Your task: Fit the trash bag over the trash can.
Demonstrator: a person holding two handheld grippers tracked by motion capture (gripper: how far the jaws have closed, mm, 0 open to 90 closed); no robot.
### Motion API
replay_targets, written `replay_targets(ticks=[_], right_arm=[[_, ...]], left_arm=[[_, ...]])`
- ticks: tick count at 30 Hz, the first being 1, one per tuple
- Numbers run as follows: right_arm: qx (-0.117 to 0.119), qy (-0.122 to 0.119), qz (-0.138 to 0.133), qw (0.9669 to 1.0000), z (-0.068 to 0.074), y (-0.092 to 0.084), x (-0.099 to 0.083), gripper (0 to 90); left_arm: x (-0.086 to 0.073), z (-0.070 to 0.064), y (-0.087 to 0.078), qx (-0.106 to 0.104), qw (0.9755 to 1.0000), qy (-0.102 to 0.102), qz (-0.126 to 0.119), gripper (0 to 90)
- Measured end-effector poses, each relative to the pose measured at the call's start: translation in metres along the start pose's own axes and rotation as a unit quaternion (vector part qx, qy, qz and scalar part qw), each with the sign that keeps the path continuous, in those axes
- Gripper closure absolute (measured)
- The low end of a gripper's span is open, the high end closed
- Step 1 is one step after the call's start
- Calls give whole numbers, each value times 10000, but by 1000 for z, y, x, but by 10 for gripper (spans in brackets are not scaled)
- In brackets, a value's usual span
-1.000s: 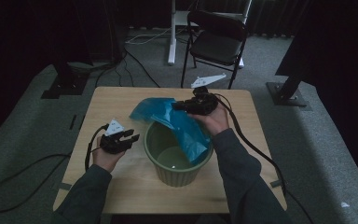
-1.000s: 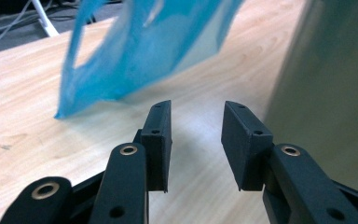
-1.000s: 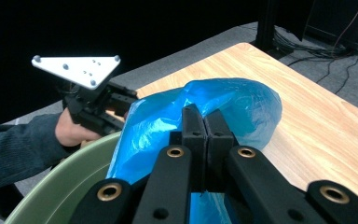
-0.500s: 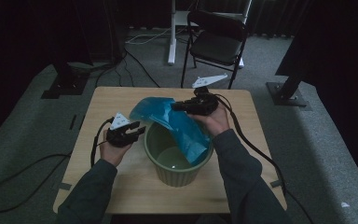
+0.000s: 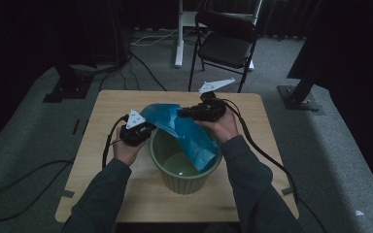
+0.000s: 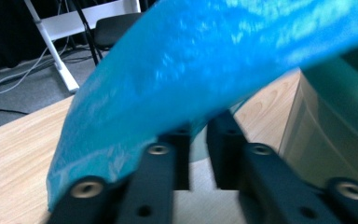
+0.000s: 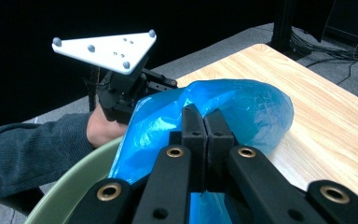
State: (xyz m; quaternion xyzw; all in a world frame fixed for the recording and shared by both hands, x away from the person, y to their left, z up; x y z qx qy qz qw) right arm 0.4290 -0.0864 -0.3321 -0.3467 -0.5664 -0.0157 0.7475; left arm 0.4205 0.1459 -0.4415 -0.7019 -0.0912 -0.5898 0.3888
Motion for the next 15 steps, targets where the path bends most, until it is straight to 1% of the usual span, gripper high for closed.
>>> replay_targets(ticks=[2, 6, 11, 14, 15], right_arm=[[-17, -10, 26, 10000, 1, -1, 0, 892], [-44, -30, 52, 10000, 0, -3, -4, 872], [-182, -118, 131, 9997, -4, -6, -9, 754], [-194, -173, 105, 9996, -3, -8, -8, 700], [-256, -221, 106, 9994, -3, -9, -7, 679]], left_arm=[[1, -1, -1, 32, 10000, 41, -42, 894], [2, -2, -5, 40, 9999, 102, -78, 897], [3, -2, -8, 56, 9998, 146, -122, 896], [3, -3, -8, 58, 9997, 184, -126, 896], [3, -3, -8, 57, 9997, 193, -123, 896]])
Point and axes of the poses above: each handheld gripper's, and its own axes: y roughly forward along the jaws, x roughly out of its top, z roughly to its left, the point moved 3 cm from there along y, roughly forward along the jaws, and after that the axes turned 11 degrees about -x, right-handed, at the moved point
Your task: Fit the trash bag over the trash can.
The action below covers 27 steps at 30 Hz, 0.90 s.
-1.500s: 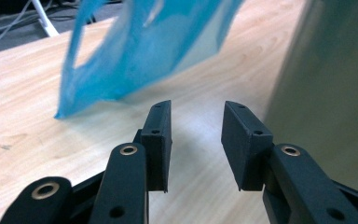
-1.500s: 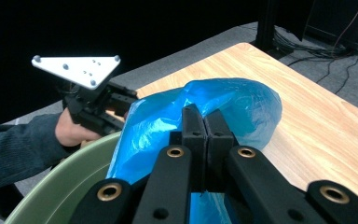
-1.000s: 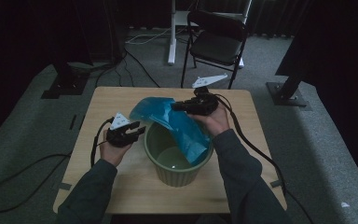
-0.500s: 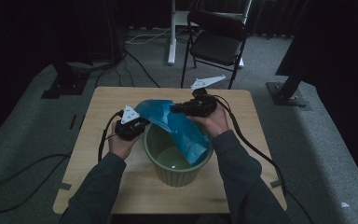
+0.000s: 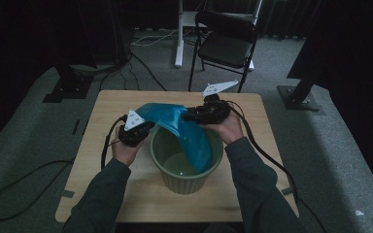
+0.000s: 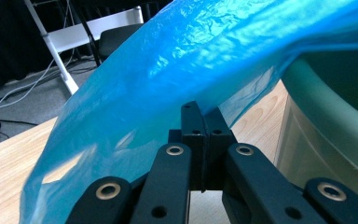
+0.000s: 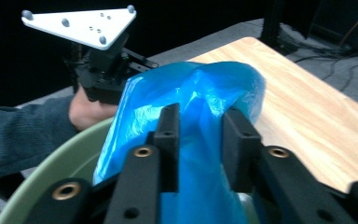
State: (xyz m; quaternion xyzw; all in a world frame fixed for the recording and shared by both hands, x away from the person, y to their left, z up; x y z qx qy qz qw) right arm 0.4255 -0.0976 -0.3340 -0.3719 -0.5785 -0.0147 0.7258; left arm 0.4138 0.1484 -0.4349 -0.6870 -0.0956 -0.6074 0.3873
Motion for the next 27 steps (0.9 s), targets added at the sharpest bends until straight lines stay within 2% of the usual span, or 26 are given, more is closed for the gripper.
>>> replay_targets(ticks=[6, 12, 22, 27], right_arm=[[-224, -117, -16, 9997, -2, -6, 3, 613], [-290, -139, -64, 9995, -3, -9, 6, 595], [-370, -269, 112, 9989, 4, 3, 7, 587], [-525, -361, 288, 9976, 6, 13, 7, 589]], left_arm=[[0, -2, 1, -29, 10000, 56, 12, 896], [0, -3, 2, -41, 10000, 77, 6, 896], [2, -8, 1, -49, 9998, 168, -25, 896], [3, -9, 2, -38, 9998, 212, -47, 896]])
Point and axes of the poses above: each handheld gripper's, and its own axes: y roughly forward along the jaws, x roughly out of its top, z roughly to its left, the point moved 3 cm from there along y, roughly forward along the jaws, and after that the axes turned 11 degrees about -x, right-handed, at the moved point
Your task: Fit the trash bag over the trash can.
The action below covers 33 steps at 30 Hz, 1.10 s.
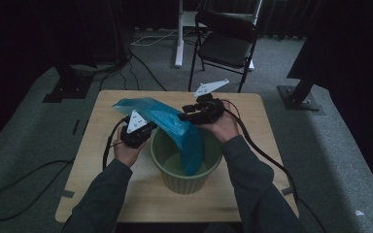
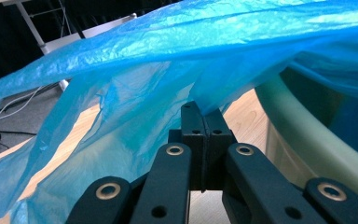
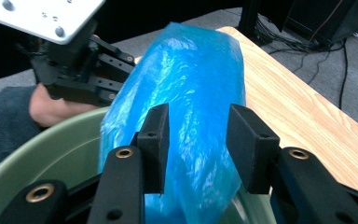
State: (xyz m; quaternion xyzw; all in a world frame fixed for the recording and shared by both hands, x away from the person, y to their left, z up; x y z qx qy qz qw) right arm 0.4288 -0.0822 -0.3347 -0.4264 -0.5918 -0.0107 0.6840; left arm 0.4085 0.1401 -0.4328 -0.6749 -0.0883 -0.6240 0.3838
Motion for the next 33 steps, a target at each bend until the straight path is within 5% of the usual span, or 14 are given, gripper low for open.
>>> replay_targets(ticks=[9, 16, 33], right_arm=[[-29, -171, 296, 9994, 8, 19, 2, 619], [-282, -370, 600, 9971, 9, 24, -4, 894], [-560, 27, 491, 9972, -13, -1, -18, 897]], left_arm=[[2, -3, 1, -16, 10000, 75, -16, 896], [0, -3, -1, 10, 10000, 78, -28, 896], [-9, -1, -8, 73, 9999, 70, -19, 897]])
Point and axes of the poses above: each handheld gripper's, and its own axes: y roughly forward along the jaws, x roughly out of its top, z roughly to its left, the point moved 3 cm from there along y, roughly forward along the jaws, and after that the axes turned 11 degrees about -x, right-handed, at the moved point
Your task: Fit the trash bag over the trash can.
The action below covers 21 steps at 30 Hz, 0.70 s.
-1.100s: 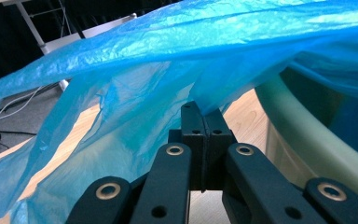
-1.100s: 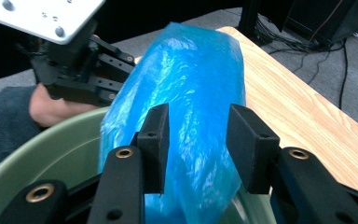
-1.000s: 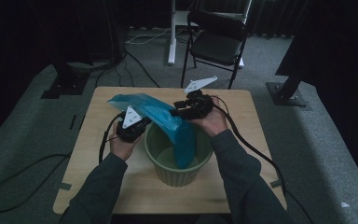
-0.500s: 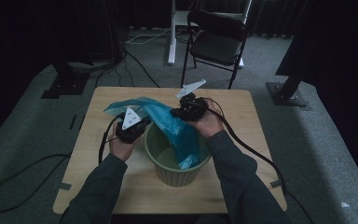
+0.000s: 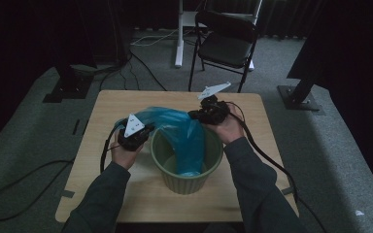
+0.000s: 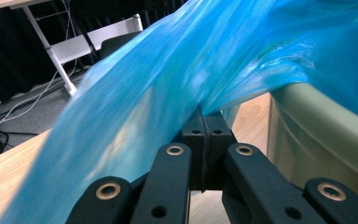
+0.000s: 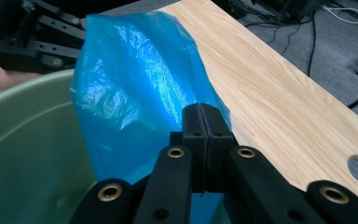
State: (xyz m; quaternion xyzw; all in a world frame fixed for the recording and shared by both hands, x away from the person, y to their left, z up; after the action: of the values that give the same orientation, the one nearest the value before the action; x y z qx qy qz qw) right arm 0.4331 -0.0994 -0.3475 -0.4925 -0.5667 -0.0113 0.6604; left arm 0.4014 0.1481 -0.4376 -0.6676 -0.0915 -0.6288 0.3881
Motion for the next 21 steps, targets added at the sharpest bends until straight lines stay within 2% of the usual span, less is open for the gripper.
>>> replay_targets(ticks=[7, 14, 17, 21], right_arm=[[-20, 116, -66, 9999, -7, -5, -4, 887], [149, 146, -297, 9993, -4, -8, 3, 735], [269, 147, -427, 9986, 0, -10, 8, 710], [307, 100, -461, 9984, 6, -10, 13, 682]], left_arm=[[-1, 1, 0, 38, 10000, -15, -5, 897], [2, -2, 3, 16, 10000, 67, 12, 897], [3, -3, 3, 3, 10000, 65, 2, 896], [3, -3, 4, 0, 10000, 67, 15, 896]])
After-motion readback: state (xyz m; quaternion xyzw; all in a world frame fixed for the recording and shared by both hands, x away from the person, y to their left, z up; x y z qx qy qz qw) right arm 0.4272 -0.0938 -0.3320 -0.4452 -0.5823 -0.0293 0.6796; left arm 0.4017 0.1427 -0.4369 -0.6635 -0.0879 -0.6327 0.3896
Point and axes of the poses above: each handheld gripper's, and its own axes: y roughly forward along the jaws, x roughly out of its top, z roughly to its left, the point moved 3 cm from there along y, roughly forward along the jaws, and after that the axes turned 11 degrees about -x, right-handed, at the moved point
